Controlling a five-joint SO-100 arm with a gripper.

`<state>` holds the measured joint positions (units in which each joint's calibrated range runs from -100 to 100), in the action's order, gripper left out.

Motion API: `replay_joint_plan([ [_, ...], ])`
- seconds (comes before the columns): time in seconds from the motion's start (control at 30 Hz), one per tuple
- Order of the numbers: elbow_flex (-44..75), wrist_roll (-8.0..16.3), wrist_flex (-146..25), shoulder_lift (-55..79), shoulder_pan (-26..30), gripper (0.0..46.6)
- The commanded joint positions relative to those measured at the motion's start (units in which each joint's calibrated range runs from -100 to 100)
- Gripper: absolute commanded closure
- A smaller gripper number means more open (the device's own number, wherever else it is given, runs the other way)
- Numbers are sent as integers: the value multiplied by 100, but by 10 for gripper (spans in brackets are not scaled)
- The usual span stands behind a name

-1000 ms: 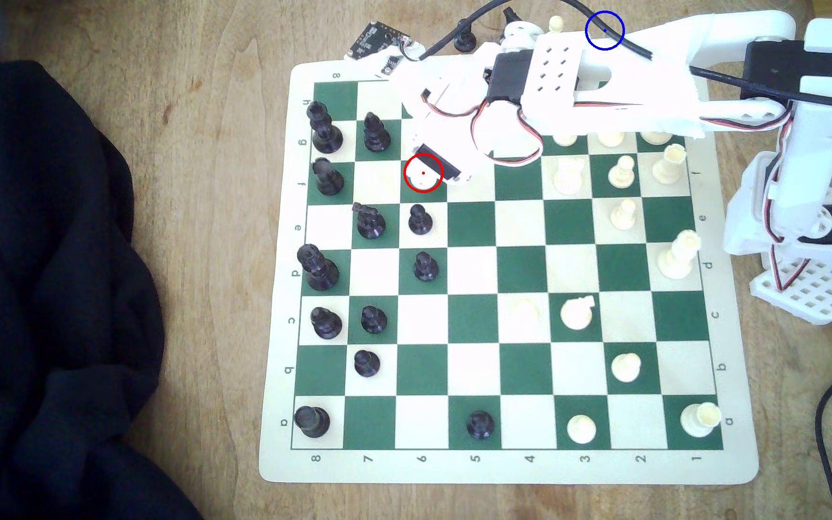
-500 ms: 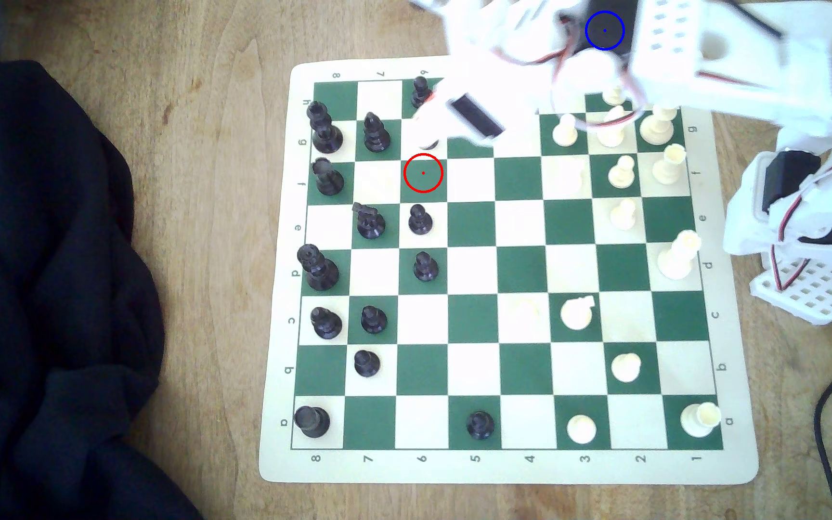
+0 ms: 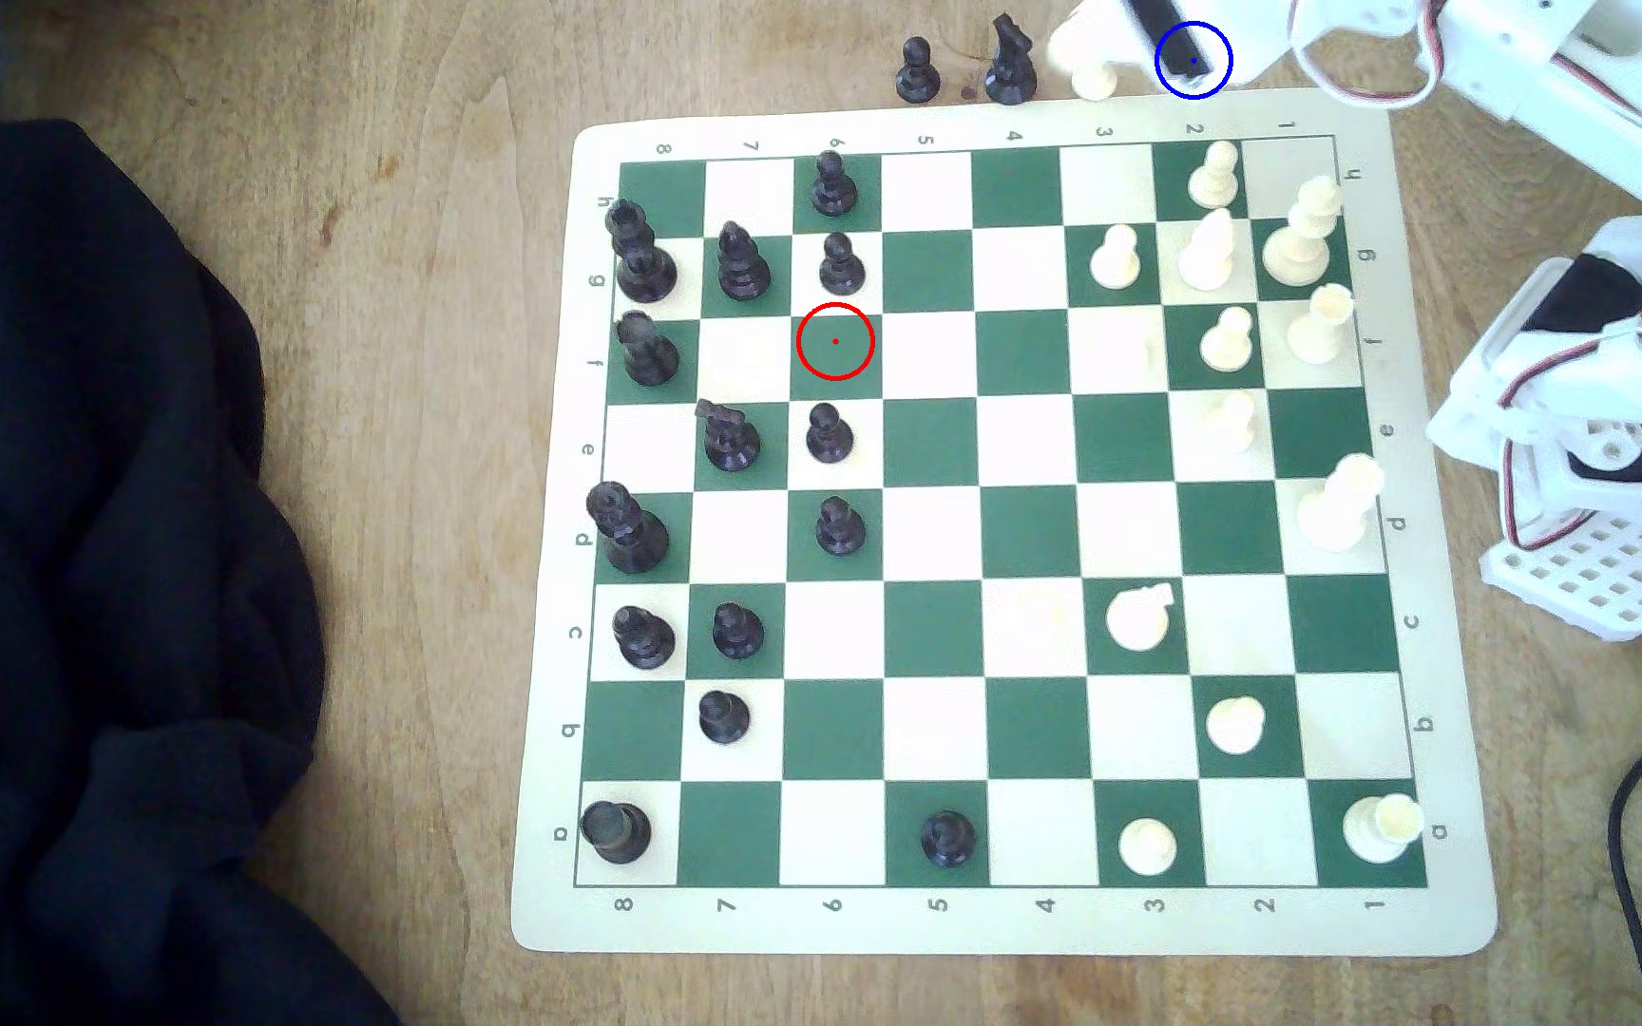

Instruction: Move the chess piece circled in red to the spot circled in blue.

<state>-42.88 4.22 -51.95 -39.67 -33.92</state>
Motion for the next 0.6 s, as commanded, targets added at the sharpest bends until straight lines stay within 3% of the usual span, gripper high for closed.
replay_joint_plan([
  [0.0, -354, -171, 306, -455, -452, 454],
  [0.17, -1160, -371, 691, -557, -812, 454],
  [0.57, -1442, -444, 1403, 258, -1007, 454],
])
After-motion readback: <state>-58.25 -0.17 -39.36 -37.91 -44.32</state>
